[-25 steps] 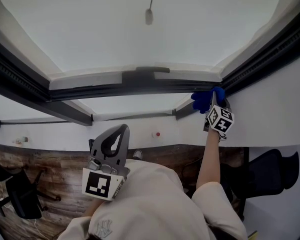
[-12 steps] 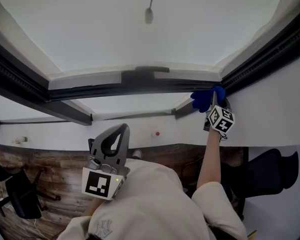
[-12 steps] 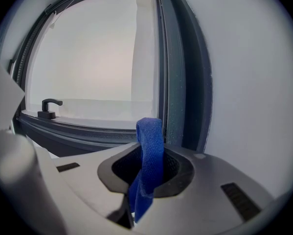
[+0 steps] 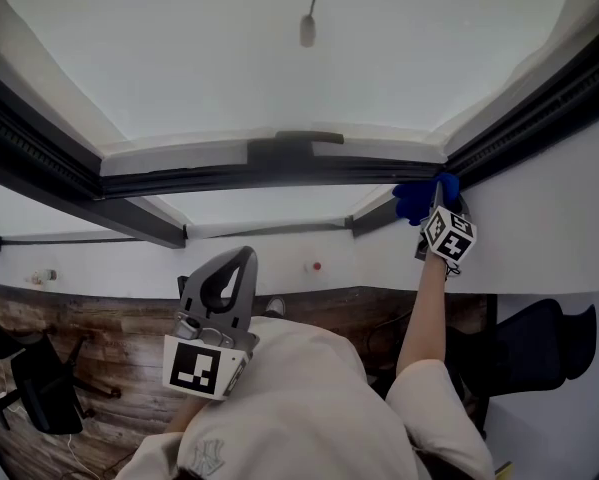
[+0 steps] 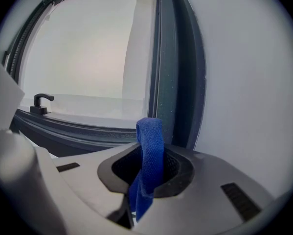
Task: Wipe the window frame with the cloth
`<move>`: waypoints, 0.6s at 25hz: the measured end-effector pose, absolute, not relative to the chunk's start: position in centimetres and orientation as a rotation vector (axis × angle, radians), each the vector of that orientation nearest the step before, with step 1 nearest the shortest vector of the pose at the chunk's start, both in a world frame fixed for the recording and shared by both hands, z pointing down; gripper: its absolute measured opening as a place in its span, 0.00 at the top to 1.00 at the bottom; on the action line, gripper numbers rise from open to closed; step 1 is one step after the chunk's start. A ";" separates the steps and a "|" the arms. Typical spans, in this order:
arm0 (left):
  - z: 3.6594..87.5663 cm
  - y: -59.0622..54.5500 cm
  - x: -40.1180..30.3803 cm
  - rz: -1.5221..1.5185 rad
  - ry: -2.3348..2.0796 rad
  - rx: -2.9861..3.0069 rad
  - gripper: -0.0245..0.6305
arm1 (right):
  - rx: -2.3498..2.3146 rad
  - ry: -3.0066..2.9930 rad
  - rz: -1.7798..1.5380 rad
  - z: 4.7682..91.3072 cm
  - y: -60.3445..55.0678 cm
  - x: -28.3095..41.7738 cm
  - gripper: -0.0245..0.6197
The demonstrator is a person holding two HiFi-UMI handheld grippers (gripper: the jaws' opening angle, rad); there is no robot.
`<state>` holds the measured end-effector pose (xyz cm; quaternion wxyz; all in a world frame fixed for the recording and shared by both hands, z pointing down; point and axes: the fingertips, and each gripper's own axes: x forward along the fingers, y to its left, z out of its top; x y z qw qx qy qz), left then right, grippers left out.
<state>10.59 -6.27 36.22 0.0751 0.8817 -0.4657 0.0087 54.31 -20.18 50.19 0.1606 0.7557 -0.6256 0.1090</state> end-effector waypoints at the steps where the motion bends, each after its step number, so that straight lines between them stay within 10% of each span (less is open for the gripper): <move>1: 36.2 -6.2 10.5 0.026 -1.399 2.643 0.95 | 2.155 -1.790 0.313 50.2 -20.2 54.3 0.87; 15: 36.3 -6.1 10.3 0.016 -1.409 2.632 0.95 | 2.174 -1.830 0.326 50.3 -20.2 54.2 0.87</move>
